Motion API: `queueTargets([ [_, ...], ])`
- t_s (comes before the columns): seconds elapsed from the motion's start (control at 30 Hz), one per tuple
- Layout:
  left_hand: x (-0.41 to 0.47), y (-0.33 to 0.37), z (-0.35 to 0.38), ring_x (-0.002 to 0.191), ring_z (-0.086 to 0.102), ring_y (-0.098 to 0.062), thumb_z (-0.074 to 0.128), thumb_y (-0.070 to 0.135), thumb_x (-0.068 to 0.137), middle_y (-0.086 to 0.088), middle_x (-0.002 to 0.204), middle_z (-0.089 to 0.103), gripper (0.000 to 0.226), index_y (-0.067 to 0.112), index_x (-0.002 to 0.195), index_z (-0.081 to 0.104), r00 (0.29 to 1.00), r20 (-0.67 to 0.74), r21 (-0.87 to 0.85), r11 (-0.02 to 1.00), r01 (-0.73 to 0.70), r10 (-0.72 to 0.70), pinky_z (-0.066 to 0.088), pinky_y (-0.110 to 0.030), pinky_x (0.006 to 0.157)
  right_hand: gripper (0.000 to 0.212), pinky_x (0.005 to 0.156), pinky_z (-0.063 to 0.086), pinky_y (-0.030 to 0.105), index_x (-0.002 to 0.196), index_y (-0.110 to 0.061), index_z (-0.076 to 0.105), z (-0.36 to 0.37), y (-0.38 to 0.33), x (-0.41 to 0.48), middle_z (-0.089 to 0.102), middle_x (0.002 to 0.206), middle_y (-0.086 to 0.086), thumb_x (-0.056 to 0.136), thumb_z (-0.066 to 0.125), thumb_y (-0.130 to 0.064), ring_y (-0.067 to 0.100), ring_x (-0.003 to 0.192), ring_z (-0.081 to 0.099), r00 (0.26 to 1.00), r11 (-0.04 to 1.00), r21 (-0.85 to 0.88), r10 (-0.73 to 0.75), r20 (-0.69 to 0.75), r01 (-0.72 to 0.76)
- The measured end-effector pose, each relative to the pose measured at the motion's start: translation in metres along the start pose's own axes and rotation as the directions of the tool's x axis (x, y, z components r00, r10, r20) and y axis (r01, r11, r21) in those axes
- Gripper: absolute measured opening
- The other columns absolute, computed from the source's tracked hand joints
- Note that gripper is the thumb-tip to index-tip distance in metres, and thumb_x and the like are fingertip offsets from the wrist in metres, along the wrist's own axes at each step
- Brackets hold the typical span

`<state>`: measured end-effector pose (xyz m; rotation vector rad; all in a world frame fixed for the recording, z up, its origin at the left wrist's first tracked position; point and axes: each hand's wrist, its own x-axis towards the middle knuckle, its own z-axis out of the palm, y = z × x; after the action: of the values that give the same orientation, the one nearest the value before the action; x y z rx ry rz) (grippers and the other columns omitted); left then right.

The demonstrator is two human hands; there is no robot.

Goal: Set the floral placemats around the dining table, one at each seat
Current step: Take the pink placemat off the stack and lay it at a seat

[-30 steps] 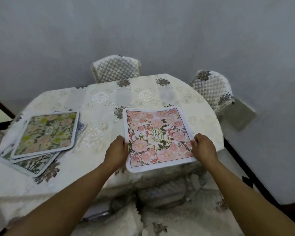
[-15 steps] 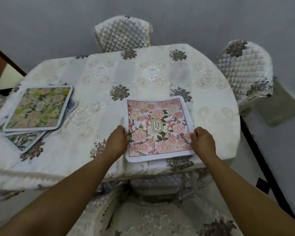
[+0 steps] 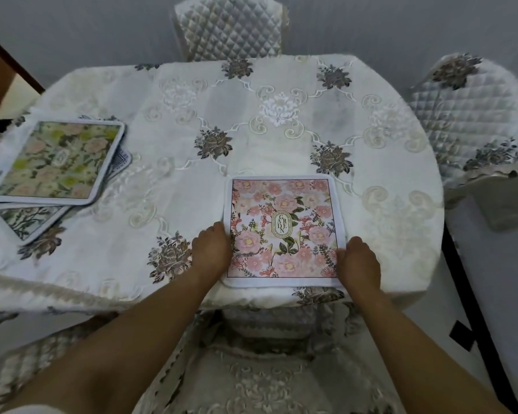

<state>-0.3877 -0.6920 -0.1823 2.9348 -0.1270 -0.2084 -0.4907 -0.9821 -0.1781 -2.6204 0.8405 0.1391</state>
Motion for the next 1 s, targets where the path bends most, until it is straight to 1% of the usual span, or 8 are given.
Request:
queueTargets([
  [0.1,-0.007,0.003,-0.016,0.094,0.06,-0.039,0.054,0.035,0.091,-0.019,0.101,0.062,0.036,0.004,0.108,0.05,0.998,0.046,0.043,0.998,0.039,-0.041,0.049,-0.048,0.079,0.032,0.069,0.047,0.04,0.096,-0.005,0.049,-0.012,-0.005,-0.003,0.062,0.094,0.02,0.089,0.063,-0.033,0.039,0.086,0.061,0.999,0.996,-0.077,0.036,0.01,-0.035],
  [0.2,-0.014,-0.012,-0.044,0.102,0.057,-0.037,0.063,0.046,0.083,-0.016,0.111,0.059,0.052,0.009,0.115,0.046,0.991,0.123,0.072,0.997,0.037,-0.046,0.047,-0.047,0.085,0.027,0.066,0.044,0.037,0.093,-0.006,0.05,-0.023,-0.013,-0.014,0.061,0.092,0.019,0.089,0.062,-0.03,0.037,0.083,0.06,0.999,0.989,-0.142,-0.032,-0.018,0.029],
  [0.4,-0.046,-0.086,-0.107,0.106,0.055,-0.034,0.057,0.045,0.085,-0.014,0.115,0.058,0.049,0.012,0.119,0.045,0.99,0.136,0.095,0.995,0.035,-0.048,0.045,-0.043,0.086,0.03,0.071,0.049,0.036,0.106,-0.008,0.056,-0.056,-0.077,-0.046,0.064,0.098,0.016,0.089,0.06,-0.032,0.034,0.088,0.063,0.985,0.981,-0.094,-0.172,-0.009,0.17],
  [0.5,-0.065,-0.147,-0.143,0.107,0.054,-0.034,0.056,0.047,0.087,-0.013,0.116,0.057,0.049,0.013,0.121,0.044,0.992,0.092,0.073,0.994,0.076,-0.082,0.046,-0.043,0.087,0.024,0.066,0.043,0.033,0.102,-0.009,0.057,-0.07,-0.125,-0.072,0.064,0.096,0.016,0.09,0.058,-0.029,0.034,0.087,0.062,0.967,0.966,-0.06,-0.254,-0.015,0.253],
  [0.6,-0.082,-0.21,-0.174,0.109,0.055,-0.032,0.054,0.047,0.089,-0.012,0.118,0.057,0.049,0.013,0.122,0.043,0.992,0.056,0.021,0.994,0.11,-0.111,0.048,-0.041,0.086,0.024,0.064,0.044,0.033,0.099,-0.006,0.056,-0.077,-0.176,-0.103,0.062,0.095,0.016,0.092,0.056,-0.029,0.033,0.086,0.06,0.955,0.955,-0.02,-0.295,-0.014,0.295],
  [0.73,-0.111,-0.306,-0.213,0.114,0.056,-0.03,0.056,0.047,0.088,-0.009,0.125,0.059,0.055,0.014,0.13,0.044,0.993,0.005,-0.063,0.991,0.117,-0.117,0.049,-0.04,0.09,0.021,0.055,0.039,0.031,0.084,-0.01,0.051,-0.071,-0.252,-0.156,0.055,0.078,0.007,0.091,0.058,-0.029,0.028,0.072,0.056,0.947,0.949,-0.008,-0.315,-0.053,0.315],
  [0.87,-0.135,-0.409,-0.253,0.108,0.056,-0.033,0.056,0.046,0.087,-0.013,0.116,0.06,0.052,0.012,0.124,0.043,0.992,-0.005,-0.055,0.99,0.127,-0.128,0.049,-0.041,0.085,0.021,0.06,0.039,0.033,0.083,-0.011,0.049,-0.048,-0.341,-0.214,0.051,0.075,0.007,0.092,0.057,-0.028,0.032,0.079,0.057,0.936,0.936,0.017,-0.349,-0.051,0.35],
  [1.0,-0.137,-0.477,-0.281,0.097,0.059,-0.032,0.057,0.042,0.088,-0.013,0.105,0.063,0.041,0.011,0.112,0.045,0.988,-0.026,-0.088,0.985,0.147,-0.15,0.049,-0.037,0.073,0.02,0.058,0.033,0.031,0.08,-0.013,0.048,-0.026,-0.407,-0.254,0.051,0.077,0.007,0.09,0.058,-0.028,0.026,0.072,0.05,0.928,0.926,0.059,-0.37,-0.039,0.372],
])
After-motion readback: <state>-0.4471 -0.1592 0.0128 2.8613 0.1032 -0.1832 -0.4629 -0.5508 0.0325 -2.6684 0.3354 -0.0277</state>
